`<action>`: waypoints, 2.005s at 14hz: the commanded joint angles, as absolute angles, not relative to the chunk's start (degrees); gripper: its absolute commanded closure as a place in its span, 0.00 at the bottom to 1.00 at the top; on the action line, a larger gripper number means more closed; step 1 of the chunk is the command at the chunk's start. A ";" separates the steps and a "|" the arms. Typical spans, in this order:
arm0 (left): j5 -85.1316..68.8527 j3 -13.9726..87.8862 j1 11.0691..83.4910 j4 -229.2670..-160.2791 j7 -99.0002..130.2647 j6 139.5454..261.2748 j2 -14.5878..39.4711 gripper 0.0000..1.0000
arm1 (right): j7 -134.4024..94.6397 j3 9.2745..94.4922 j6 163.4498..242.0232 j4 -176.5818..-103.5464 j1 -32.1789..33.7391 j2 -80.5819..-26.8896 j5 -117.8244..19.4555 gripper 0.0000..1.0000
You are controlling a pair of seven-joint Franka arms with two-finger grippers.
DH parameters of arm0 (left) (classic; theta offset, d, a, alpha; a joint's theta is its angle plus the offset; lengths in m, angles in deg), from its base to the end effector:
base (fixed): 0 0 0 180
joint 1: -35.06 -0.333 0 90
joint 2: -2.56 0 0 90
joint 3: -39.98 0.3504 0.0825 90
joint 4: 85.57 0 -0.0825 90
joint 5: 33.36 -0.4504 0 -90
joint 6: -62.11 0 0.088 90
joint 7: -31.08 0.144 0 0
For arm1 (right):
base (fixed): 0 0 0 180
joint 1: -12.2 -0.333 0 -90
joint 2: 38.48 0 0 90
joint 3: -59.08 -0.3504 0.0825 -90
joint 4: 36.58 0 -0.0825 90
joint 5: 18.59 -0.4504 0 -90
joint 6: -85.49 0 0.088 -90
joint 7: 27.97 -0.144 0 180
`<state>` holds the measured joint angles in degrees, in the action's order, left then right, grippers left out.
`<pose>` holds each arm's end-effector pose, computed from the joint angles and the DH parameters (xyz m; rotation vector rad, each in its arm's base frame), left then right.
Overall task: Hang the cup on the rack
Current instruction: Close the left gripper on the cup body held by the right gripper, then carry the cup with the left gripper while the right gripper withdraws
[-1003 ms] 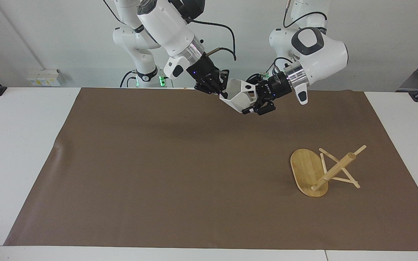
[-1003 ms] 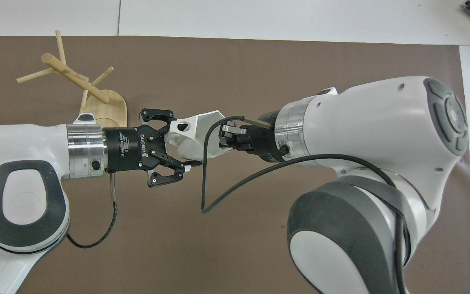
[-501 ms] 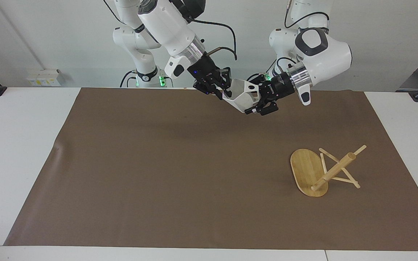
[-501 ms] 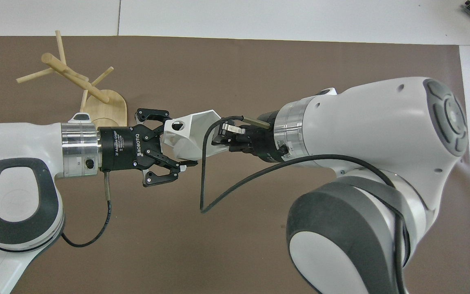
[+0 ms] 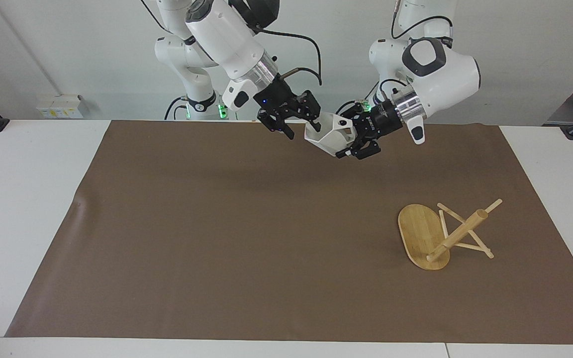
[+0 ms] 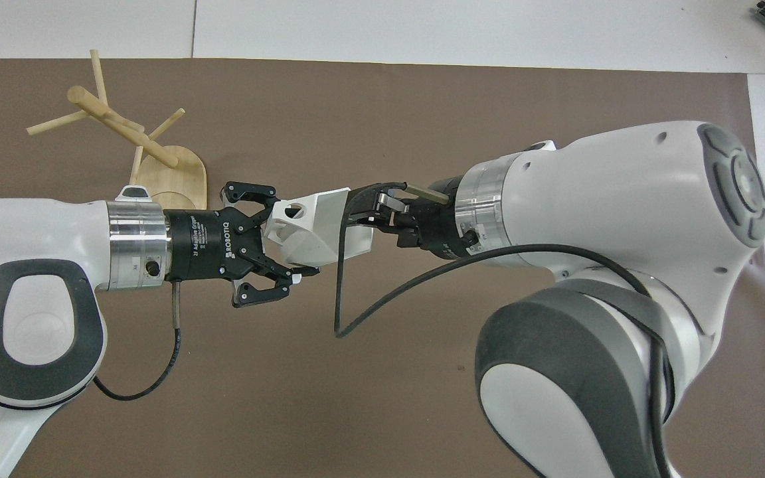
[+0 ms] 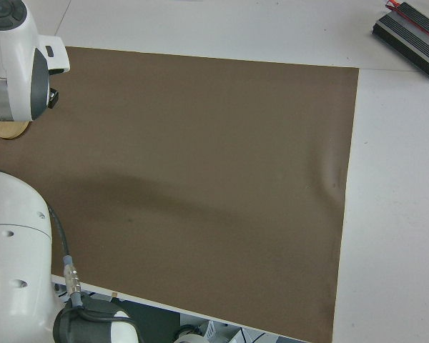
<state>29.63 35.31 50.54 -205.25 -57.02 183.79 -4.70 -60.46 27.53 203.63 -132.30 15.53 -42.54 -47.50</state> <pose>0.5501 -0.2758 0.5051 1.5035 1.7637 -0.8707 0.5960 0.3550 0.5916 -2.5142 0.3152 -0.0214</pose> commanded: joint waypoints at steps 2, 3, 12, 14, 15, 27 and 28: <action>24.58 35.33 50.36 -206.42 -59.10 184.64 -5.79 1.00 | -57.16 27.79 204.23 -134.31 16.25 -40.94 -48.21 0.00; 22.90 35.33 50.10 -206.60 -59.71 184.63 -5.79 1.00 | -55.41 27.97 204.23 -134.75 16.33 -40.86 -48.21 0.00; 13.33 35.42 42.64 -210.03 -69.98 186.12 -6.23 1.00 | -53.28 29.90 204.05 -134.66 16.25 -40.68 -48.13 0.00; 12.78 35.50 41.14 -210.99 -71.14 187.27 -6.23 1.00 | -53.02 30.78 204.14 -134.49 16.25 -40.68 -47.86 0.00; 12.78 35.42 40.17 -211.34 -71.92 187.88 -6.23 1.00 | -52.06 31.39 204.23 -134.49 16.25 -40.68 -47.86 0.00; 12.87 35.33 41.92 -211.44 -88.37 208.00 -1.40 1.00 | -39.39 42.29 203.97 -134.66 16.34 -40.68 -43.23 0.00; 12.87 35.33 42.27 -211.09 -89.41 209.84 -0.61 1.00 | -39.39 43.34 203.71 -134.75 16.34 -40.68 -40.07 0.00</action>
<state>14.01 34.98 40.92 -211.75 -86.47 206.56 -1.91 -40.86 42.08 203.63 -133.08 15.80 -41.97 -43.52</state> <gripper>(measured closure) 0.260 0.000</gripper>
